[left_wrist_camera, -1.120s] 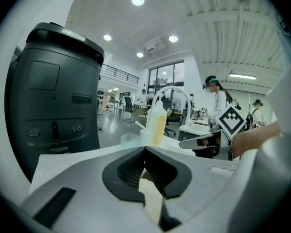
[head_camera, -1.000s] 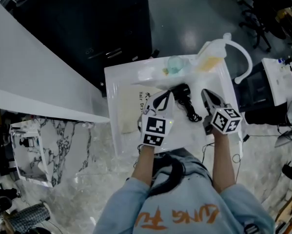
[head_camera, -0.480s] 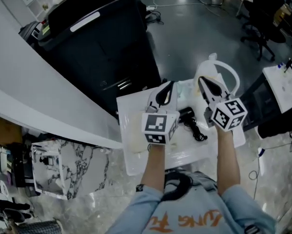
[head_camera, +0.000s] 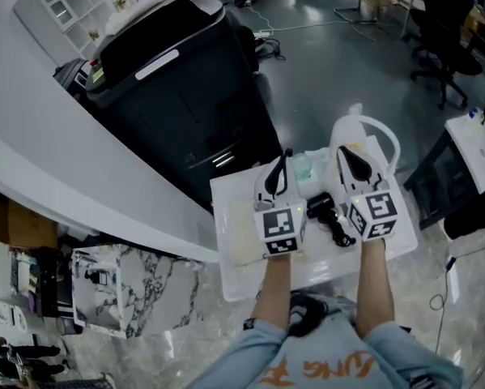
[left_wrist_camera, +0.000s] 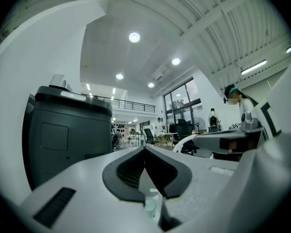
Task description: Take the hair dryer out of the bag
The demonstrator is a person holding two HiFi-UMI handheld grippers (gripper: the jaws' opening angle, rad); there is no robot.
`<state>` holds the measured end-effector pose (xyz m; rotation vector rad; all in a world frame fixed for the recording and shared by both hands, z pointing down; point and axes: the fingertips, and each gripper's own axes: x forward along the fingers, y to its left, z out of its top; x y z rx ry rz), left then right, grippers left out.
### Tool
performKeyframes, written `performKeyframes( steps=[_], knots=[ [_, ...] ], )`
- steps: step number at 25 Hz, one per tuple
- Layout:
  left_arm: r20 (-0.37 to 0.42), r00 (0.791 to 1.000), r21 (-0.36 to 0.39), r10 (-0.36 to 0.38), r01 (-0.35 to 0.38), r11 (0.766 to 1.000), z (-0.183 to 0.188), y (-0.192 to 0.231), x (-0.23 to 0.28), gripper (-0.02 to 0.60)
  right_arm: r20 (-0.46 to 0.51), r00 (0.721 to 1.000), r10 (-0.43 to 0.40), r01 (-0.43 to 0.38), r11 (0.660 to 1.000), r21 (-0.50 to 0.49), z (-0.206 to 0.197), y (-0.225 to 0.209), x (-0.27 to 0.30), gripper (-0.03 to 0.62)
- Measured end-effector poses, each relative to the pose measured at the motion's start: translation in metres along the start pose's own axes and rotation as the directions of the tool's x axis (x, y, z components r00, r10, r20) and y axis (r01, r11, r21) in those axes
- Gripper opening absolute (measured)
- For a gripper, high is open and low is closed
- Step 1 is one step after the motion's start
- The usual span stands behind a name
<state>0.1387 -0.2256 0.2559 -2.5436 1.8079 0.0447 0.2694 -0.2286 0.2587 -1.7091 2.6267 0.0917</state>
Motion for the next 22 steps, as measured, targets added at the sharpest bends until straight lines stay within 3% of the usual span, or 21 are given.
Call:
performKeyframes(
  steps=[12,22],
  knots=[
    [-0.037,0.999,0.038,0.004,-0.003,0.999,-0.020,-0.006,-0.001,0.002,-0.056,0.998,0.019,-0.020,1.000,-0.019,-0.025,-0.002,-0.006,-0.002],
    [-0.051,0.999,0.048,0.016,-0.013,0.999,-0.023,0.009,0.002,0.002,-0.035,0.999,0.033,-0.034,0.999,-0.042,-0.025,0.003,0.016,-0.002]
  ],
)
